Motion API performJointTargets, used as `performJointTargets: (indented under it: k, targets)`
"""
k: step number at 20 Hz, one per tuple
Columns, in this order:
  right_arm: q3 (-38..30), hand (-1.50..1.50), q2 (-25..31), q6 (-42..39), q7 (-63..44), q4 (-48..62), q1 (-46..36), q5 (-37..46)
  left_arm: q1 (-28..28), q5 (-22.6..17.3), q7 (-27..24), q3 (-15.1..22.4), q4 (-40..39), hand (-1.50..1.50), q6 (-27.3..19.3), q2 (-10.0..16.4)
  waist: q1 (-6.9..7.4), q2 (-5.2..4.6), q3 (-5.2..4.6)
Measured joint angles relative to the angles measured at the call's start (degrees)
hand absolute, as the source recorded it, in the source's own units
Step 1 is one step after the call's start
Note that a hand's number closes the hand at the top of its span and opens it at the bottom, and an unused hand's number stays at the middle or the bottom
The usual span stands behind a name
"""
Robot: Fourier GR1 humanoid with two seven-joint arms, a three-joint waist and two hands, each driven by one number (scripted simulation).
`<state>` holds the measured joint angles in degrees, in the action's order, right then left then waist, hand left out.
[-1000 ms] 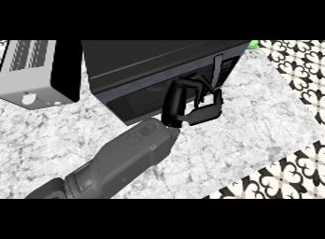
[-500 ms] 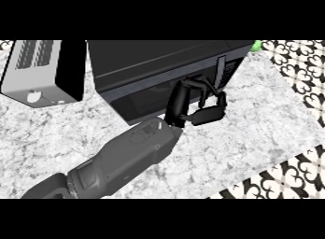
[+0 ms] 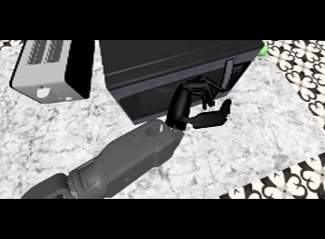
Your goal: Pick up the milk, place it into the microwave and close the microwave
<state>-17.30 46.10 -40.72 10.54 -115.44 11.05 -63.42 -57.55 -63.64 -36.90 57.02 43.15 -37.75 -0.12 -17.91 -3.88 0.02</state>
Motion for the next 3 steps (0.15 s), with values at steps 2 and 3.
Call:
performJointTargets:
  k: [2,3]
  targets:
    - [-0.4,-1.5,0.2,0.2,-0.2,-0.4,0.6,-0.3,0.3,-0.7,-0.2,0.4,0.0,-1.5,0.2,0.0,0.2,0.08,-0.06]
    - [-0.6,-1.5,0.2,0.2,-0.3,-0.6,1.0,-0.5,0.4,-1.0,-0.4,0.5,-0.1,-1.5,0.4,0.0,0.33,0.12,-0.08]
